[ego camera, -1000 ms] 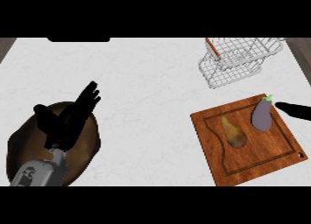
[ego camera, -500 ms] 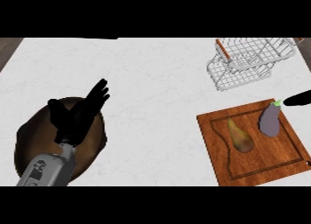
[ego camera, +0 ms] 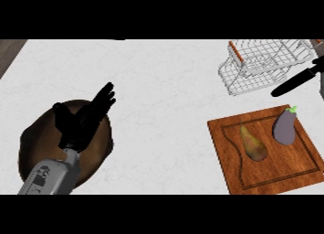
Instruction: Pick the eggplant from the cutting board and place it in the tiered basket
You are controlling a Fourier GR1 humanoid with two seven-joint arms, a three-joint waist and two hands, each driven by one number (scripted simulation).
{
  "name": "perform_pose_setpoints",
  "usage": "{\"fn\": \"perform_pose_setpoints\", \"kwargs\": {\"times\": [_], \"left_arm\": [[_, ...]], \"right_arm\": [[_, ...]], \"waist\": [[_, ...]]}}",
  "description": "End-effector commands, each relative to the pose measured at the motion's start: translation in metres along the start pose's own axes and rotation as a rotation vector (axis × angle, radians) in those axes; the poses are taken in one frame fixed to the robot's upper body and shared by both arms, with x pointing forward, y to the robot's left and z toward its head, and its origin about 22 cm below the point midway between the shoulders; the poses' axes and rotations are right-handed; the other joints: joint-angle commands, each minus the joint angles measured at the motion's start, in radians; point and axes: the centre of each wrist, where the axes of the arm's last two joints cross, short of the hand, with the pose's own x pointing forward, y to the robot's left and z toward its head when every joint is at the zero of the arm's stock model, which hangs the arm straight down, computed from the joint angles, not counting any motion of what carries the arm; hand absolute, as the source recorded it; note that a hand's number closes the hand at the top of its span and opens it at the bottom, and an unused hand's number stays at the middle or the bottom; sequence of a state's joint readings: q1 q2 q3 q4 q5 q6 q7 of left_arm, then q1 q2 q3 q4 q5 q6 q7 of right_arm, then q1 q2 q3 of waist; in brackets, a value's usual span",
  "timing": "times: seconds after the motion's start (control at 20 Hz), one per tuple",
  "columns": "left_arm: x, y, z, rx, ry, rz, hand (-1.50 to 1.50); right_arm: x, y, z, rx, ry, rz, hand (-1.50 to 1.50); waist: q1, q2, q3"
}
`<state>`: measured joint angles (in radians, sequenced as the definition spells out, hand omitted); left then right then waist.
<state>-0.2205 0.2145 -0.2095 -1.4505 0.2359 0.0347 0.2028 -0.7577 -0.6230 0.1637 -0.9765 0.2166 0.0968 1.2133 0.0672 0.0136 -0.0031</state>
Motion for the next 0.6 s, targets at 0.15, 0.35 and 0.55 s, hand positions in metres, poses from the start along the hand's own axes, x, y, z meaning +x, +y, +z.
{"fn": "perform_pose_setpoints", "kwargs": {"times": [0.15,0.35,0.55], "left_arm": [[0.001,-0.001,0.001,0.002,-0.003,0.02,0.0],[0.004,0.004,-0.002,0.024,-0.004,0.014,0.0],[0.0,0.012,0.007,0.032,0.012,0.022,0.0]], "right_arm": [[0.027,0.031,-0.009,0.053,0.311,0.193,-1.5],[0.037,0.043,-0.012,0.097,0.337,0.229,-1.5],[0.049,0.056,-0.011,0.142,0.367,0.21,-1.5]], "waist": [[-0.017,-0.006,0.001],[-0.033,-0.006,0.002],[-0.03,-0.007,0.002]]}}
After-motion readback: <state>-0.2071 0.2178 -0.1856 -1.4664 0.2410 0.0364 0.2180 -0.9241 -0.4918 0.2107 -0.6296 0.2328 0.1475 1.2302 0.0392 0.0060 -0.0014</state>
